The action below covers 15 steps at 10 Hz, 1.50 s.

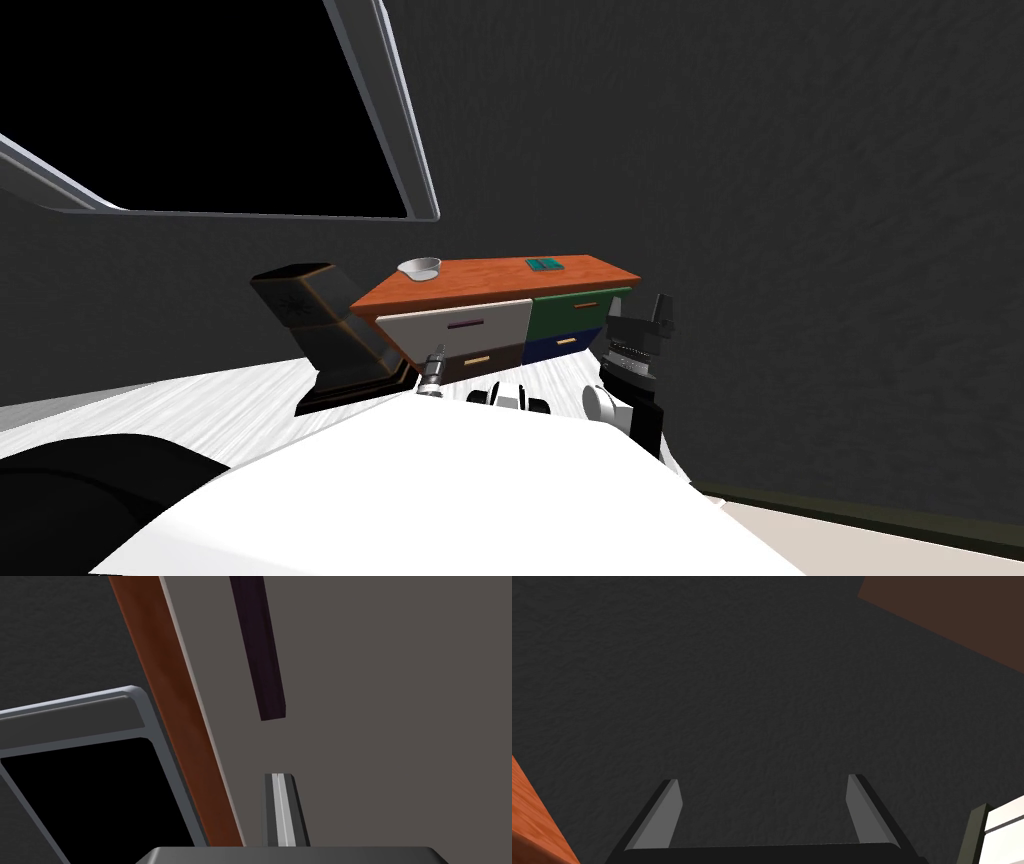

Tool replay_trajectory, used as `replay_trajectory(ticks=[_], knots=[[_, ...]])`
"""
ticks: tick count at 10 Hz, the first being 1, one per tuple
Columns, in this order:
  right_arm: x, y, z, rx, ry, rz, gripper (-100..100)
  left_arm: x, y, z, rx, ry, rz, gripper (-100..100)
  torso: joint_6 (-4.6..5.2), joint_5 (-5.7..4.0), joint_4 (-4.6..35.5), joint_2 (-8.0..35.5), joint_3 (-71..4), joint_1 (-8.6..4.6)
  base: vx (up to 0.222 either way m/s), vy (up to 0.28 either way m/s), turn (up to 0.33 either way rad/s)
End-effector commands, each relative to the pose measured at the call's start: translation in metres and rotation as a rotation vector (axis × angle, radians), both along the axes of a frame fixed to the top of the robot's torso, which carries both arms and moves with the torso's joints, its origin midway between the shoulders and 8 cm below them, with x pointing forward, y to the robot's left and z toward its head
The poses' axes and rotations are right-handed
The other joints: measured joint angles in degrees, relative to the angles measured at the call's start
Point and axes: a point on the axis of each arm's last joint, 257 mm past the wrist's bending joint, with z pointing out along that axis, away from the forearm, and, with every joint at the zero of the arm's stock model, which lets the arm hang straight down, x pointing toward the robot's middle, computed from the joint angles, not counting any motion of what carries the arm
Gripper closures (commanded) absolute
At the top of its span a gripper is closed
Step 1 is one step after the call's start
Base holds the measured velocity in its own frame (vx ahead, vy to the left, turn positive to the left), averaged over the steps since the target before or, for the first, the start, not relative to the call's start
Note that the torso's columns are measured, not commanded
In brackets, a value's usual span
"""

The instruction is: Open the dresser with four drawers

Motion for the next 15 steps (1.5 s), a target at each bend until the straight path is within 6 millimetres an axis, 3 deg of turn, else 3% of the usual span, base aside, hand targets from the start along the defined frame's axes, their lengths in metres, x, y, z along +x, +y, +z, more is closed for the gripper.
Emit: replay_trajectory(ticks=[1, 2, 10, 15], knots=[[0.0, 0.0, 0.0, 0.0, 0.0, 0.0, 0, -0.009, -0.006, -0.002, -0.004, 0.003, -0.003, 100, 0.0, 0.01, 0.0, 0.0, 0.0, 0.01, 0.004, 0.006, 0.014], [0.0, 0.0, 0.0, 0.0, 0.0, 0.0, 0, -0.011, -0.001, -0.001, 0.028, 0.01, -0.024, -100, 0.02, 0.0, 0.0, 0.0, 0.0, -0.01, 0.0, 0.0, 0.0], [0.0, 0.0, 0.0, 0.0, 0.0, 0.0, 0, -0.013, 0.023, -0.003, 0.141, 0.061, -0.089, -100, 0.01, 0.0, 0.0, -0.2, -0.1, 0.0, 0.046, 0.003, -0.001], [0.0, 0.0, 0.0, 0.0, 0.0, 0.0, 0, -0.011, 0.011, 0.003, 0.06, 0.029, -0.021, -100, 0.0, 0.01, 0.1, 0.4, 0.2, 0.01, 0.089, 0.012, -0.001]])
